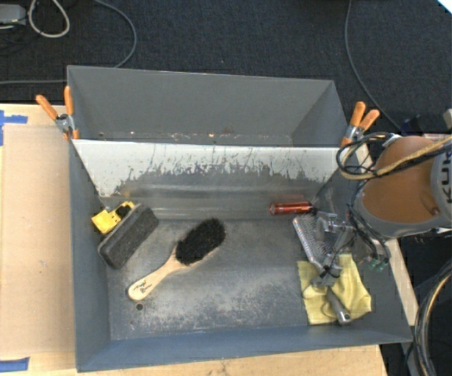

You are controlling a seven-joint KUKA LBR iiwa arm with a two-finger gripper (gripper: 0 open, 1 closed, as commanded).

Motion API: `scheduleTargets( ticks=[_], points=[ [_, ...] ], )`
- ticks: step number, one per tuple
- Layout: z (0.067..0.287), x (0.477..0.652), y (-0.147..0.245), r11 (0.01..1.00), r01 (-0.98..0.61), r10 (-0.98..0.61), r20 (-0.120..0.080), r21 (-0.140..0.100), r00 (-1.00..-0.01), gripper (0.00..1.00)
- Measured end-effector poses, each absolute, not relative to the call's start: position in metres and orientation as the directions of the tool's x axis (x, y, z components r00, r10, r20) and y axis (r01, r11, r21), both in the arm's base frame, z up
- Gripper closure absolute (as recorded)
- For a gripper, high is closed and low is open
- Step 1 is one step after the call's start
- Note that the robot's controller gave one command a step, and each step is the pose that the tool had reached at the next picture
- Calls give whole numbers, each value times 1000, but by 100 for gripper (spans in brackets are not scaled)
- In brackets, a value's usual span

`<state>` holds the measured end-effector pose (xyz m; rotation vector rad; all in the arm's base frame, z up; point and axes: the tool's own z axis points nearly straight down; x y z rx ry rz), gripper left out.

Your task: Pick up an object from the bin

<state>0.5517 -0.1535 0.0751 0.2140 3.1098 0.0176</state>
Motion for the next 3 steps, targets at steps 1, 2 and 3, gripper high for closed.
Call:
scheduleTargets(
  ticks=[1, 2, 3],
  points=[
    [79, 544, -140, 993, 120, 120, -28, 9, -992, 0],
    [75, 533, -128, 983, 182, 182, -46, 13, -982, 0],
    [77, 517, -133, 983, 181, 182, -57, 15, -982, 0]
  ],
)
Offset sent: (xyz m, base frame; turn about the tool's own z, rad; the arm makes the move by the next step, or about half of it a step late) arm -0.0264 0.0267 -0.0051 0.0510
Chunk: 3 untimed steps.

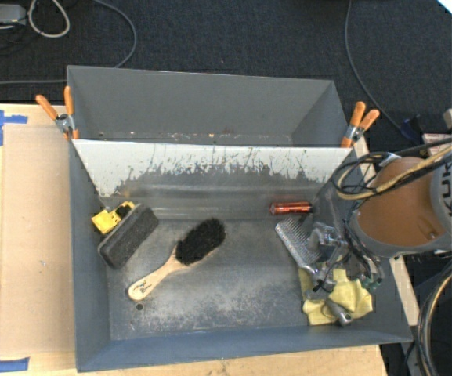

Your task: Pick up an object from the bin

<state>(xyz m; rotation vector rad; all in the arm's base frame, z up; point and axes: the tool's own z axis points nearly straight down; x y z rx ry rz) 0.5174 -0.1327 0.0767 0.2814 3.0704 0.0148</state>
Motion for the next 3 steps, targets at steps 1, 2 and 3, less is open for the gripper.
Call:
scheduleTargets(
  ticks=[1, 2, 3],
  points=[
    [77, 506, -135, 976, 219, 219, -69, 17, -973, 0],
    [136, 478, -156, 995, 99, 100, -69, 10, -993, 100],
    [136, 478, -156, 995, 98, 99, -69, 10, -993, 100]
  ],
)
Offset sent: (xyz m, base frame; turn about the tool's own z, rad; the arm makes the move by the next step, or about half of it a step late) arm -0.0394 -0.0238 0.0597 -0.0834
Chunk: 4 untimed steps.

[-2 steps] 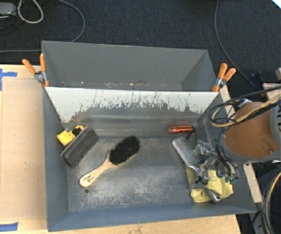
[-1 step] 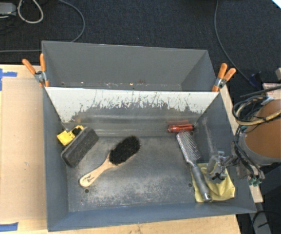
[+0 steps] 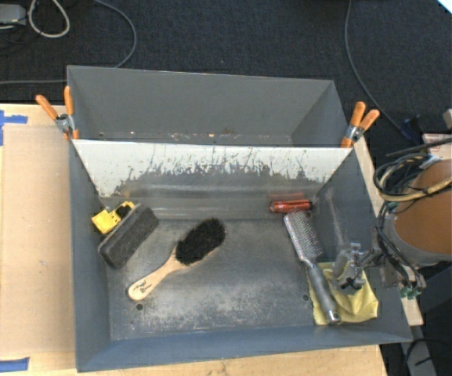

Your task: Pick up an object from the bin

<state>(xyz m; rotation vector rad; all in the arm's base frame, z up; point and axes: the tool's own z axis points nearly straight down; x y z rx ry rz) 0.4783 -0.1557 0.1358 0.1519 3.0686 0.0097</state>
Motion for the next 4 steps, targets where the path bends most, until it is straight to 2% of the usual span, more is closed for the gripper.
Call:
scheduleTargets(
  ticks=[1, 2, 3, 4],
  points=[
    [105, 488, -142, 996, 88, 89, -65, 11, -994, 100],
    [102, 486, -143, 999, 50, 50, -68, 7, -996, 100],
    [79, 487, -158, 996, 93, 93, -58, 14, -994, 100],
    [69, 477, -84, 1000, -29, -29, -65, 8, -997, 100]
  ],
)
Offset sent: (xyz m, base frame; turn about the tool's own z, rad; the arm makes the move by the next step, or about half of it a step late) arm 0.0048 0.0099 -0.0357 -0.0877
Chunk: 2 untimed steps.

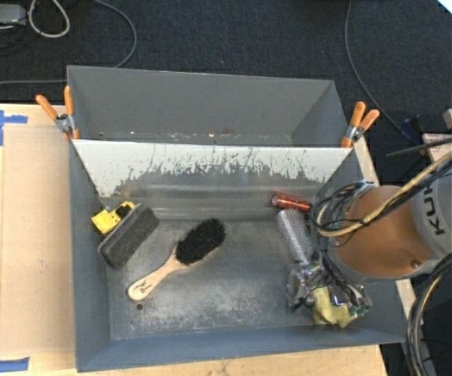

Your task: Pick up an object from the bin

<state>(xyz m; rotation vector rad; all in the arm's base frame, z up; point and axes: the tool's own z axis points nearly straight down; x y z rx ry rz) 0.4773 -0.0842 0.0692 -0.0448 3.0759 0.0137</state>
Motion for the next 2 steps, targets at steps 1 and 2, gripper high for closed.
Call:
scheduleTargets(
  ticks=[1, 2],
  points=[
    [75, 487, -62, 1000, 27, 28, -64, 5, -998, 100],
    [69, 486, -137, 999, 48, 49, -65, 9, -997, 100]
  ],
)
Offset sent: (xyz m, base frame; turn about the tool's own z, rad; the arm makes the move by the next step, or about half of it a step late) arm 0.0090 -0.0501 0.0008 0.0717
